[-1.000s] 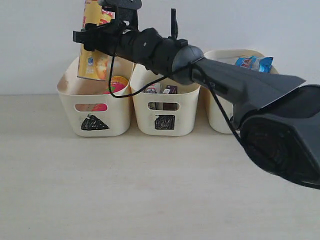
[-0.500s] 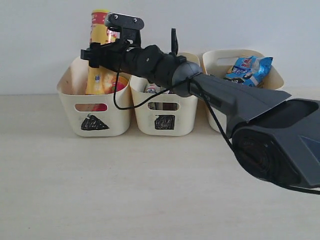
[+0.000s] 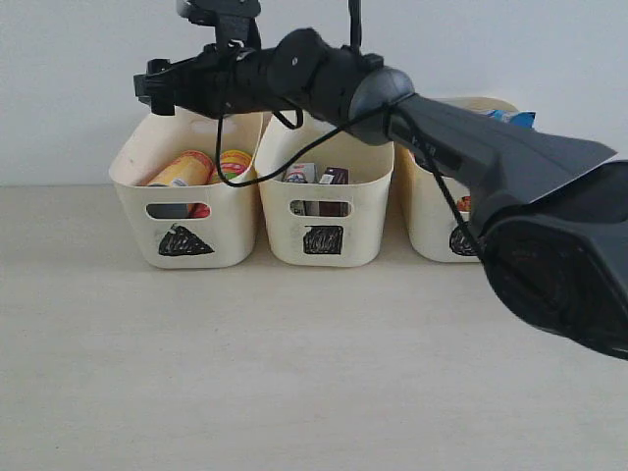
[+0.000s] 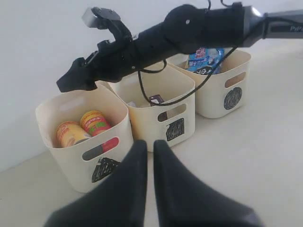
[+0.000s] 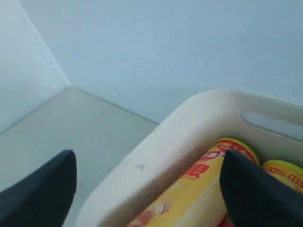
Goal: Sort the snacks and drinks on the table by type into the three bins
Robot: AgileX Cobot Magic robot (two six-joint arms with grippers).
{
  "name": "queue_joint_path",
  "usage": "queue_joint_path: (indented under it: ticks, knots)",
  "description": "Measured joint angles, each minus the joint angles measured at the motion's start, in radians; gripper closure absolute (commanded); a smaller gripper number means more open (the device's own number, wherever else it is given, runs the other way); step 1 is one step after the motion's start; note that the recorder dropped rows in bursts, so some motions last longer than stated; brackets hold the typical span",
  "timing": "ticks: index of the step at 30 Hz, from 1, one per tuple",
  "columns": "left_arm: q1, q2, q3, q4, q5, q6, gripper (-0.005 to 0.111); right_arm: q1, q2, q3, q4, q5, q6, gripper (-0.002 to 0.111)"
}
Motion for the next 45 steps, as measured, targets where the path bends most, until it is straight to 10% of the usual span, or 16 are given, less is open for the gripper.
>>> queue_joint_path:
  ticks: [4,16,34,45]
  knots:
    - [0.000,0.000,0.000,0.000,0.000,0.000,0.102,0.000,-0.065,-0.002,-0.148,0.223,0.098,0.106]
    - [0.000,0.000,0.000,0.000,-0.001,-0.042,0.102,0.024,-0.198,0.073,-0.601,0.779,0.276,0.109]
    - [0.000,0.009,0.000,0.009,-0.019,-0.045,0.102,0.024,-0.867,1.063,-0.858,0.513,0.322,0.109]
    - [0.000,0.168,0.000,0.281,0.030,-0.344,0.102,-0.497,-1.345,1.482,-0.906,0.411,0.361,0.109]
